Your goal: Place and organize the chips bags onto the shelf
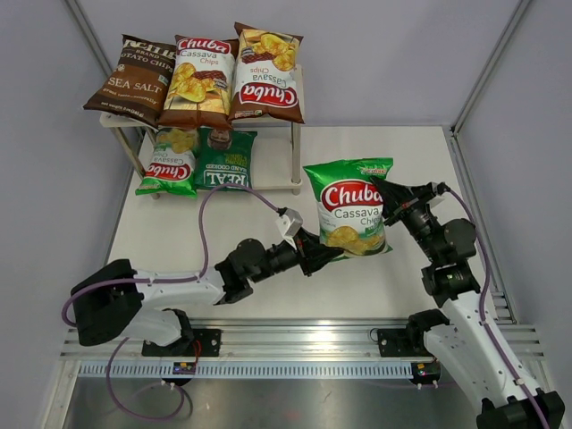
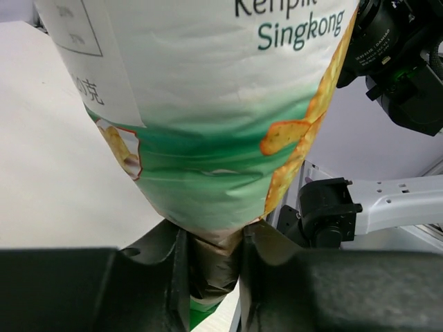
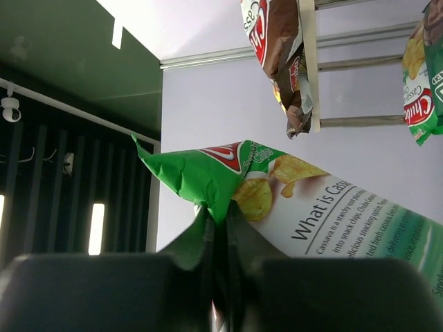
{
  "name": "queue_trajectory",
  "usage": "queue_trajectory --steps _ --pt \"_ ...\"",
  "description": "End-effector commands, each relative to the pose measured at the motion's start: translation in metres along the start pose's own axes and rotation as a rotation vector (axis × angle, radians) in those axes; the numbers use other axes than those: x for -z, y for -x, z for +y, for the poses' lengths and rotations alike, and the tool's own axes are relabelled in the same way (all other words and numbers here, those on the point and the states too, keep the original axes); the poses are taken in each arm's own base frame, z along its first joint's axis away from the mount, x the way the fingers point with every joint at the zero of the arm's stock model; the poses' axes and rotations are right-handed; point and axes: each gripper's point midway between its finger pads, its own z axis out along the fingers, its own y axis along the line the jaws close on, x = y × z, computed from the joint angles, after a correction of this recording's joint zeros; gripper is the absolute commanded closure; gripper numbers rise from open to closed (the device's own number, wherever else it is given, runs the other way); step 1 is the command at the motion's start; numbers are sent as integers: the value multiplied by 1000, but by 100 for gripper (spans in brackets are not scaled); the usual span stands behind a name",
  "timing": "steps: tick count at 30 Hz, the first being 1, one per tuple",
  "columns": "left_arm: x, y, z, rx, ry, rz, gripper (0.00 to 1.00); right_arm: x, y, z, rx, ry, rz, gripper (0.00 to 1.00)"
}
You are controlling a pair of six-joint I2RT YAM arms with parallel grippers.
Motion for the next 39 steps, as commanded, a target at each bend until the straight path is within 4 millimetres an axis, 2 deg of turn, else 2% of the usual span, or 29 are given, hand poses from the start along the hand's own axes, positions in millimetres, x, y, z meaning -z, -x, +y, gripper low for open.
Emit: queue_trajectory --steps 1,3,4,5,7,8,11,12,14,16,19,21,24,28,32,39 --pt "2 59 -35 1 -109 -151 85 6 -20 35 95 99 46 76" --pt "8 56 -39 3 -122 -131 90 5 -22 35 166 93 52 53" --pt "15 58 -44 1 -144 -131 95 2 -22 30 257 86 59 39" --pt "18 54 -44 3 -145 -116 97 1 -24 29 310 87 74 31" --pt "28 59 -50 -2 -169 -119 98 0 -31 18 463 67 142 20" --pt "32 55 -49 0 -169 -104 99 -2 -33 13 510 53 169 16" --pt "42 55 -51 -2 -188 -92 100 3 -45 15 703 85 250 8" --pt "45 54 -53 -5 -205 -82 100 8 -55 13 761 95 315 4" --pt "52 54 -57 -5 -232 -67 100 15 -63 14 938 87 385 1" --pt "57 51 -68 -10 -296 -32 100 32 -79 13 1085 128 505 1" --pt "63 42 -77 -12 -355 51 100 57 -99 19 1179 160 635 1" --pt "69 38 -86 -23 -410 84 100 68 -107 24 1189 147 676 0" --pt "81 36 -100 -43 -497 121 100 79 -113 21 1184 120 750 1" --pt "93 40 -115 -61 -578 134 100 80 -102 3 1211 23 776 1" --pt "96 44 -120 -84 -600 142 100 90 -100 -6 1212 -36 791 0" --pt "94 39 -124 -98 -649 197 100 103 -109 -6 1160 -36 834 1"
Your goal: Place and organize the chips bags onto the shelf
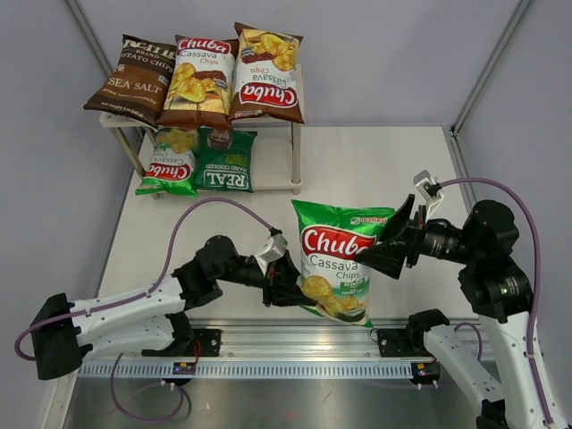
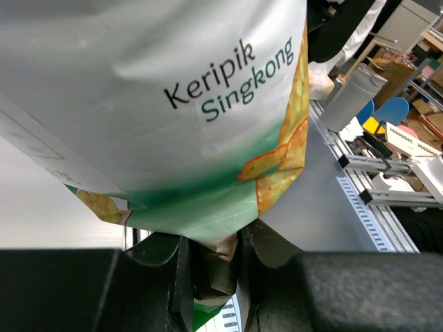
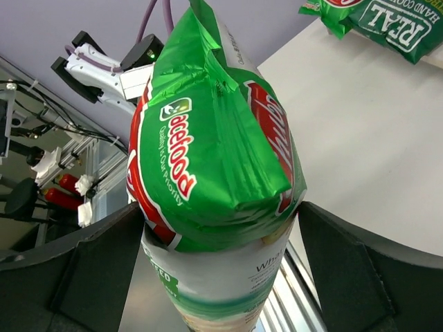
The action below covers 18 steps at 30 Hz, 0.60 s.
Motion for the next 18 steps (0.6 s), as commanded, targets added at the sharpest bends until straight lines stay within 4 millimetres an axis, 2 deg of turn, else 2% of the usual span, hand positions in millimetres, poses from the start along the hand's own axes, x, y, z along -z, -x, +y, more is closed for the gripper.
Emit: queue_trajectory --steps 1,2,3,4,7,9,10,12,13,14,16,17,18 --pt "-5 41 -24 -148 -113 -70 100 6 -5 18 -14 50 28 0" --pt "-6 41 -26 -149 -127 -65 100 3 -1 21 11 104 7 1" --pt "-7 41 -27 -150 -144 -55 100 4 -3 35 -93 183 32 0" --pt "-8 40 -27 -146 -150 -44 100 4 -2 40 -111 224 26 1" --pt "-10 41 -30 -148 -176 -16 100 2 0 40 -98 262 -3 5" --pt "-9 41 -28 -146 -172 -7 100 0 0 32 -76 209 -15 18" --pt "-8 41 -26 -143 -166 -3 100 0 -1 30 -70 191 -19 33" --pt "-5 44 -23 -142 -150 -11 100 0 1 23 -62 142 -36 46" --pt "-2 47 -20 -142 -132 -19 100 1 2 25 -54 144 -47 57" --pt "0 48 -16 -135 -110 -26 92 1 4 26 -34 154 -65 61" --pt "4 54 -11 -137 -65 -53 82 2 9 27 -37 138 -114 70" --pt "6 53 -8 -129 -41 -60 52 2 18 28 -11 134 -158 75" --pt "7 59 0 -128 17 -89 42 4 22 29 -22 125 -185 80"
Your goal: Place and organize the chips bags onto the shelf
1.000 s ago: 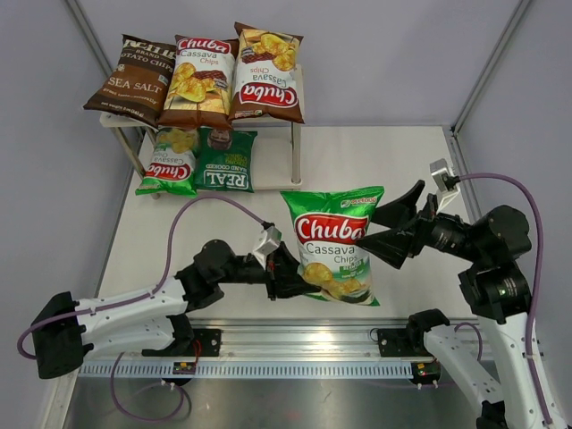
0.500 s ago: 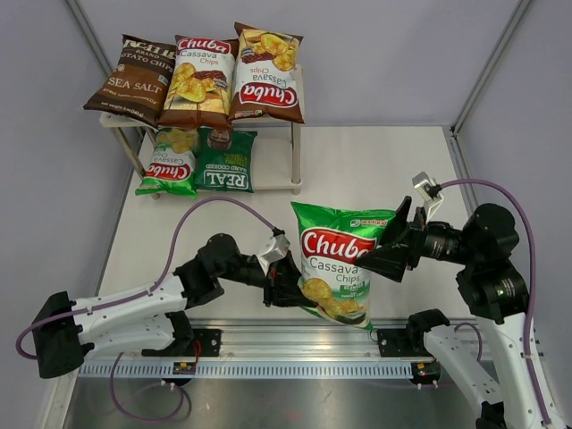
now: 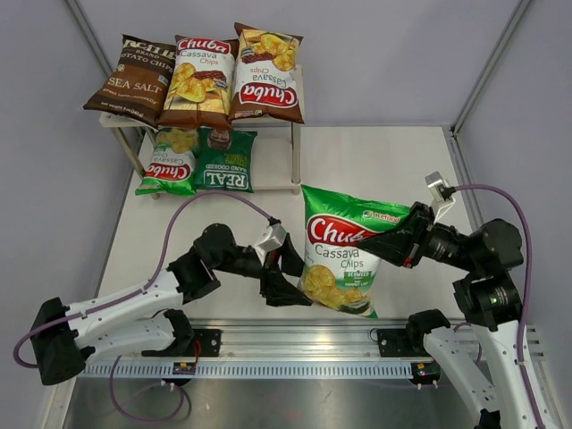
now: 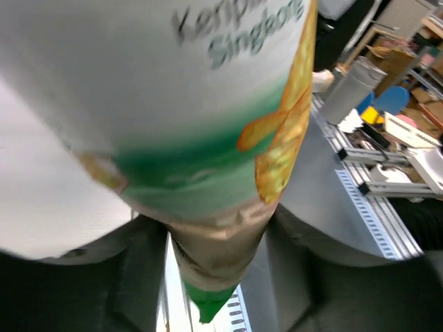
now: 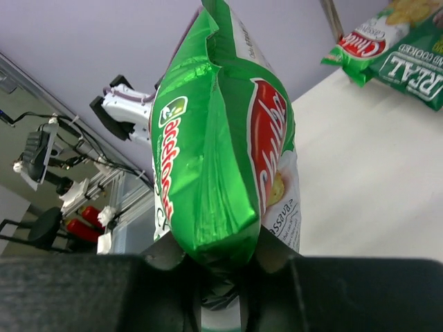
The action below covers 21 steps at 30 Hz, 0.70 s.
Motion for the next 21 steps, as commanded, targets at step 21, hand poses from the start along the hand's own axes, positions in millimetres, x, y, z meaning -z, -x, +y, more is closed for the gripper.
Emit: queue_trajectory --steps 21 --pt "126 106 -13 -117 368 -947 1 15 115 14 -147 133 -687 93"
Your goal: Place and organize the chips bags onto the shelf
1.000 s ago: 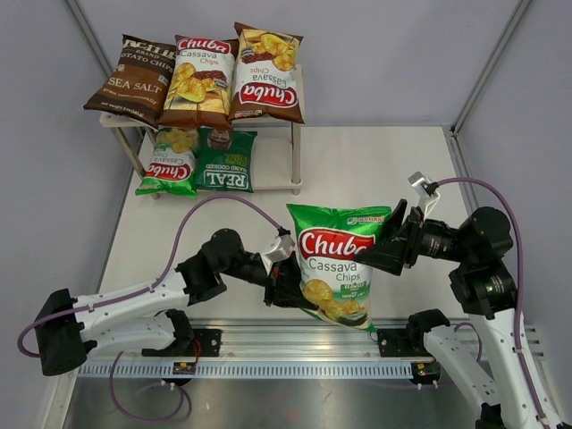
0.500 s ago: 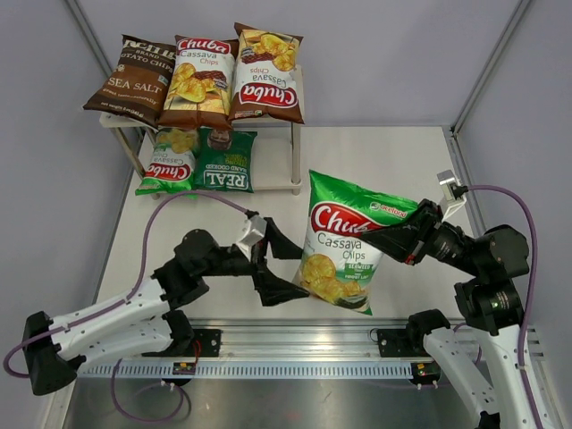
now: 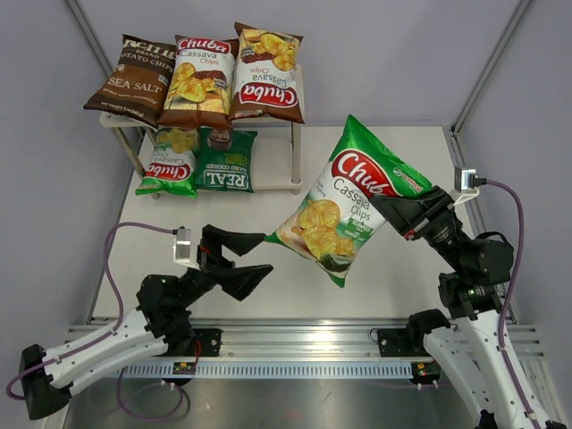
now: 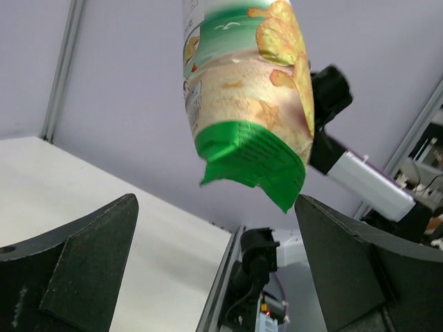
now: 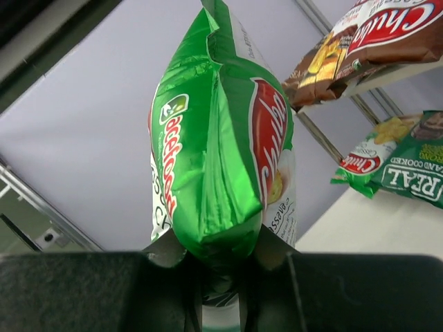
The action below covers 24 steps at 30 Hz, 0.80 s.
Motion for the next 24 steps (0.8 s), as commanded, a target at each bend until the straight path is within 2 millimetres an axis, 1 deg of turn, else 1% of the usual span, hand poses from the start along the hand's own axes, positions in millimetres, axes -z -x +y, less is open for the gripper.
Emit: queue_trajectory --steps 1,2,3,4,5,6,10,11,13,14,15,17,18,21,22,23,24 --pt "3 60 -21 58 -76 -278 1 -4 38 38 -40 170 -190 92" --pt "1 57 -20 66 -77 -275 1 -5 42 36 -42 173 -214 92" --pt "0 64 -24 70 -98 -308 1 -6 44 34 -57 174 -227 92" --pt "-1 66 -27 76 -112 -315 1 -6 47 34 -57 189 -246 93" --pt "-7 61 -23 80 -105 -298 1 -5 50 34 -71 196 -266 93" --pt "-9 66 -26 89 -116 -318 1 -5 51 33 -70 211 -278 92" --pt "-22 69 -26 110 -131 -339 1 -3 57 35 -92 242 -315 92" --pt "-29 66 -25 108 -134 -329 1 -4 56 35 -95 240 -309 92" --pt "-39 75 -31 108 -155 -342 1 -4 56 36 -90 247 -311 92" --pt "-43 74 -33 106 -171 -336 1 -4 56 36 -95 248 -309 92" --pt "-51 79 -37 110 -193 -348 1 -4 56 35 -96 246 -308 92" --pt "-59 80 -42 106 -222 -345 1 -4 55 35 -90 244 -306 92" --pt "-69 83 -46 112 -240 -346 1 -5 54 34 -93 243 -300 92" --pt "-78 84 -56 117 -294 -347 1 -5 51 32 -93 241 -289 92" --pt "-83 79 -56 121 -299 -338 1 -4 51 31 -93 238 -290 92" --pt "-86 82 -60 118 -321 -347 1 -5 50 29 -94 234 -287 92" --pt "-89 81 -61 129 -321 -342 1 -4 49 31 -89 239 -283 92"
